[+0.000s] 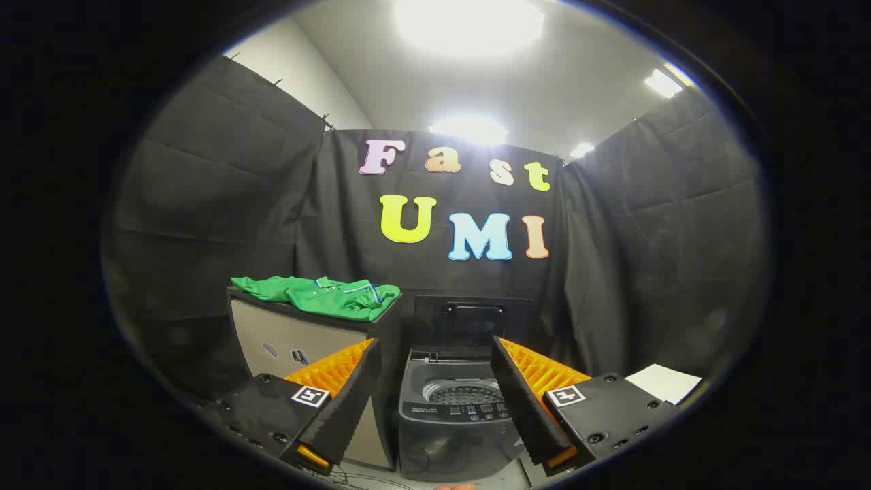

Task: Put the clothes into the washing machine and then close the washing machine lid.

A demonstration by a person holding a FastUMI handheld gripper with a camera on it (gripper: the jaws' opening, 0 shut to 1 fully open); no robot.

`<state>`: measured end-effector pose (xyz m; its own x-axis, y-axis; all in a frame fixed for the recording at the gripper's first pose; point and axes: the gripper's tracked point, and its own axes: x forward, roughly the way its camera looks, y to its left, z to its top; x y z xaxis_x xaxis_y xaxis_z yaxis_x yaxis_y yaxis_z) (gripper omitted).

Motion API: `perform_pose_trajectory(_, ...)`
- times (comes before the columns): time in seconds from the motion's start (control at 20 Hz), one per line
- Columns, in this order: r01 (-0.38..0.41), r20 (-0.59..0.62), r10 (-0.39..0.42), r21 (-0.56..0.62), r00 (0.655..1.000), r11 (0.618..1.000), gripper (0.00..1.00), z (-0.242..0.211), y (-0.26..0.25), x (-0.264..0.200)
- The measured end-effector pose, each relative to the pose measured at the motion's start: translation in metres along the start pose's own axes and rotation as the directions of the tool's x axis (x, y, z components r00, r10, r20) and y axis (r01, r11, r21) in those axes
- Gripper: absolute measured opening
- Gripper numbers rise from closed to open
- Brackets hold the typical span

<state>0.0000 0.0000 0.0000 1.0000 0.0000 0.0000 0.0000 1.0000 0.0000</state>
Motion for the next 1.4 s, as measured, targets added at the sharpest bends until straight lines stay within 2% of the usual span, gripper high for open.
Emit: perform_pose_trajectory(1.4,-0.021,-0.015,0.021,-0.014,1.000,1.000,1.00,0.001,0.030,0.007)
